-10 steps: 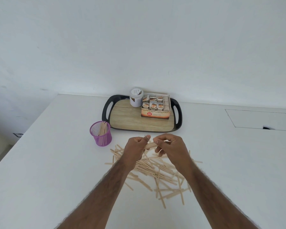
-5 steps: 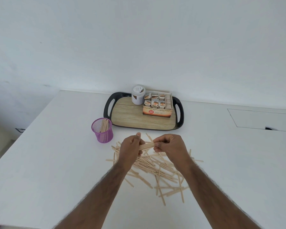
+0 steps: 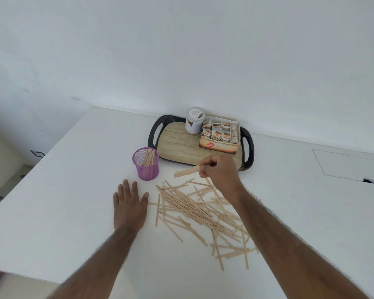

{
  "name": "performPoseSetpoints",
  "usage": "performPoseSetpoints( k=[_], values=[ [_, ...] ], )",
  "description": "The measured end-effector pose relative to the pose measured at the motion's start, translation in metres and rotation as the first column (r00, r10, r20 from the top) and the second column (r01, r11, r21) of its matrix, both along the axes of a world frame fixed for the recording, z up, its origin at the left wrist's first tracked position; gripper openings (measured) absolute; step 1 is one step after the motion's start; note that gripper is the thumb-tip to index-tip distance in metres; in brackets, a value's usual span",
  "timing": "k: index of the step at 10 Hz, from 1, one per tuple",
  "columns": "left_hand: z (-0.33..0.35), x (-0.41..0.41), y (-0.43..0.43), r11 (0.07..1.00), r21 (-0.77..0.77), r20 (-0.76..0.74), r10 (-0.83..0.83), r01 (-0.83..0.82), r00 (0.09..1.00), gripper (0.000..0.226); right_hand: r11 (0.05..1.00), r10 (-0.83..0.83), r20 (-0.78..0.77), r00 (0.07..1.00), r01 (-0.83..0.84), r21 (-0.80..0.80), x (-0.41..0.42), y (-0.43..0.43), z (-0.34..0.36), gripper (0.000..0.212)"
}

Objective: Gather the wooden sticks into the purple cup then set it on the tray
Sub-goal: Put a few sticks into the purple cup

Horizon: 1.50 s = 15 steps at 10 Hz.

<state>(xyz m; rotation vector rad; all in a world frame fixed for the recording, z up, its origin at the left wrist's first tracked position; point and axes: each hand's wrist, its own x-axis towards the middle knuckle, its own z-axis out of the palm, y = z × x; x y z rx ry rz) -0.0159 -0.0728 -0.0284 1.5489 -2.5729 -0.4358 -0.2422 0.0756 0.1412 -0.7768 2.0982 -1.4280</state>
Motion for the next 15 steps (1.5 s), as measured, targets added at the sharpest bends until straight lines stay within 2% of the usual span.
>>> performPoseSetpoints(
  k=[3,5,6,9,10,11,12,13,14,15],
  values=[
    [0.0,-0.002,-0.001,1.0,0.001,-0.003,0.004,-0.004,1.0,0.071,0.99,0.131,-0.23,0.964,-0.114,0.086,0.013,-0.089,0.009,0.021],
    [-0.005,-0.001,-0.004,1.0,-0.016,0.005,0.0,0.0,1.0,0.072,0.947,0.296,-0.466,0.834,-0.194,0.254,0.031,-0.146,-0.004,0.024],
    [-0.008,-0.002,-0.005,1.0,-0.027,0.006,0.004,-0.004,1.0,0.072,0.905,0.391,-0.511,0.765,-0.219,0.364,0.036,-0.167,-0.013,0.028],
    [-0.008,-0.002,-0.005,1.0,-0.026,0.005,0.006,-0.006,1.0,0.071,0.827,0.529,-0.493,0.691,-0.29,0.481,0.053,-0.181,-0.03,0.024],
    [-0.007,-0.002,-0.006,1.0,-0.028,0.007,0.002,-0.002,1.0,0.071,0.771,0.619,-0.527,0.582,-0.325,0.547,0.055,-0.18,-0.027,0.024],
    [-0.007,-0.002,-0.005,1.0,-0.029,0.002,-0.001,0.001,1.0,0.07,0.775,0.625,-0.602,0.497,-0.301,0.556,0.05,-0.175,-0.021,0.021],
    [-0.006,-0.001,-0.006,1.0,-0.027,-0.008,-0.002,0.002,1.0,0.069,0.847,0.531,-0.697,0.482,-0.268,0.46,0.035,-0.163,-0.007,0.02],
    [-0.005,-0.001,-0.005,1.0,-0.026,-0.011,-0.001,0.0,1.0,0.068,0.907,0.421,-0.72,0.552,-0.249,0.339,0.02,-0.146,0.001,0.017],
    [-0.003,0.0,-0.004,1.0,-0.029,-0.013,-0.008,0.008,1.0,0.067,0.974,0.226,-0.705,0.672,-0.131,0.187,-0.01,-0.102,0.003,0.012],
    [-0.001,0.002,-0.003,1.0,-0.02,-0.038,-0.013,0.012,0.999,0.064,0.976,0.162,-0.651,0.741,-0.021,0.219,-0.031,-0.062,-0.009,0.014]
  ],
)
